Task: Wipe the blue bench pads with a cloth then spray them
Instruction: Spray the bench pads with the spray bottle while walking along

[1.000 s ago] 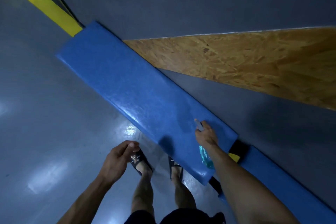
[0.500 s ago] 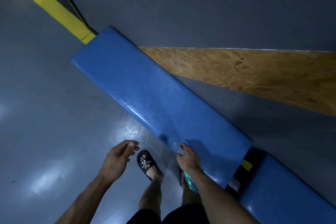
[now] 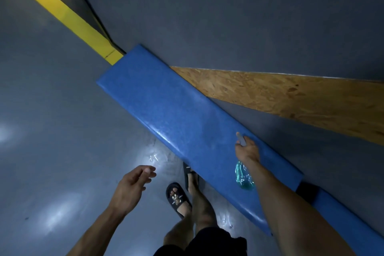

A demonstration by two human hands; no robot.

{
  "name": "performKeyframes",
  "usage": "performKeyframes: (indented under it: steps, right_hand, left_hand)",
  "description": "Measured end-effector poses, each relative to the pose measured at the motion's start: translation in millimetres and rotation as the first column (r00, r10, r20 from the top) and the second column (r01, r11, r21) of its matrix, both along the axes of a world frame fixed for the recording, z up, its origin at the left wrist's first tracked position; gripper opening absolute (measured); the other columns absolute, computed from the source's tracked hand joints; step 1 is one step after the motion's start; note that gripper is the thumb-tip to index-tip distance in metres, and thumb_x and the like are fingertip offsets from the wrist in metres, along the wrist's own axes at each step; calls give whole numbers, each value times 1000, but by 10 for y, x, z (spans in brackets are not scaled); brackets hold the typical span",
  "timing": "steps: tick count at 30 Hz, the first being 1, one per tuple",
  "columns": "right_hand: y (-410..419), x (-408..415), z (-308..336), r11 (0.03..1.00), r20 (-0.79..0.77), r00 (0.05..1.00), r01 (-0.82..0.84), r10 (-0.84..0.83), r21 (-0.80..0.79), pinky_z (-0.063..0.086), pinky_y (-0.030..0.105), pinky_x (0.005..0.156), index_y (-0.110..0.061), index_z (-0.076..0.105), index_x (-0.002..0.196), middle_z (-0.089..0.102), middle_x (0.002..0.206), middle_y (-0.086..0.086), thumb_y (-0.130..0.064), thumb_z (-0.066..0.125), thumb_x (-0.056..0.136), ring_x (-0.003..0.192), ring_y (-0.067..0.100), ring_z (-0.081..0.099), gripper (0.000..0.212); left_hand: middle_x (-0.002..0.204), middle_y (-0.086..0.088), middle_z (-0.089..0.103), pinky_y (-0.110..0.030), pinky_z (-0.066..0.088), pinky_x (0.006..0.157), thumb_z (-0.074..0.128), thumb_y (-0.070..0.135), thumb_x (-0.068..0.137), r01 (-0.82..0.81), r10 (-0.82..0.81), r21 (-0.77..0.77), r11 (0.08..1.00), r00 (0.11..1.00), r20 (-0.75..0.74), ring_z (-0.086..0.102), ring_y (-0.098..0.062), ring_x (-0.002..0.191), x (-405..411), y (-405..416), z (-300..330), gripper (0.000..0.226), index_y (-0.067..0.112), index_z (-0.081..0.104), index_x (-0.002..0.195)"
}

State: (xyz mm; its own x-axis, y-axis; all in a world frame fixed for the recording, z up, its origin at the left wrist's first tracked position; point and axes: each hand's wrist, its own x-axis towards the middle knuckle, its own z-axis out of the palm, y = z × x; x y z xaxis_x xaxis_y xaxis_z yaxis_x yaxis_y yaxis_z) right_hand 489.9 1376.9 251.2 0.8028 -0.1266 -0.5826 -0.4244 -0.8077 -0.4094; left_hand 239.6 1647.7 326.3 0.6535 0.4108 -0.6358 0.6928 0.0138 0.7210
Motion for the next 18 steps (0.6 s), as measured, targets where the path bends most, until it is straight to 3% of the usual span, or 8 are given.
performKeyframes:
  steps: [6, 11, 14, 18]
  right_hand:
    - [208, -70, -74, 999, -50, 999, -24, 21, -47, 48, 36, 85, -16, 62, 117, 62, 121, 9, -20, 52, 91, 106, 35, 59, 28]
    - [428, -542, -202, 953, -171, 938, -298, 302, 51, 51, 40, 80, -15, 59, 103, 63, 98, 8, -17, 57, 83, 95, 35, 61, 20]
    - [574, -784, -225, 882, -211, 856, -460, 471, 106, 46, 35, 87, -20, 59, 111, 63, 111, 7, -21, 56, 86, 108, 32, 58, 25]
    - [688, -899, -284, 871, -224, 843, -487, 488, 67, 46, 35, 90, -22, 57, 106, 64, 115, 3, -30, 53, 90, 111, 29, 59, 19]
  left_hand:
    - [99, 11, 74, -33, 55, 81, 45, 48, 98, 2, -2, 4, 1000, 1000, -25, 69, -9, 92, 163, 106, -29, 27, 36, 70, 99]
    - [98, 12, 74, -34, 55, 83, 44, 43, 99, 7, -7, -5, 1000, 999, -38, 68, -9, 93, 397, 156, -24, 28, 31, 69, 103]
    - [99, 13, 74, -33, 55, 82, 44, 45, 99, 4, -4, -5, 1000, 999, -35, 68, -10, 93, 526, 216, -34, 29, 32, 69, 102]
    - [98, 12, 74, -34, 55, 81, 44, 44, 100, 0, 0, 1, 1000, 999, -43, 68, -12, 93, 676, 296, -73, 28, 33, 69, 101]
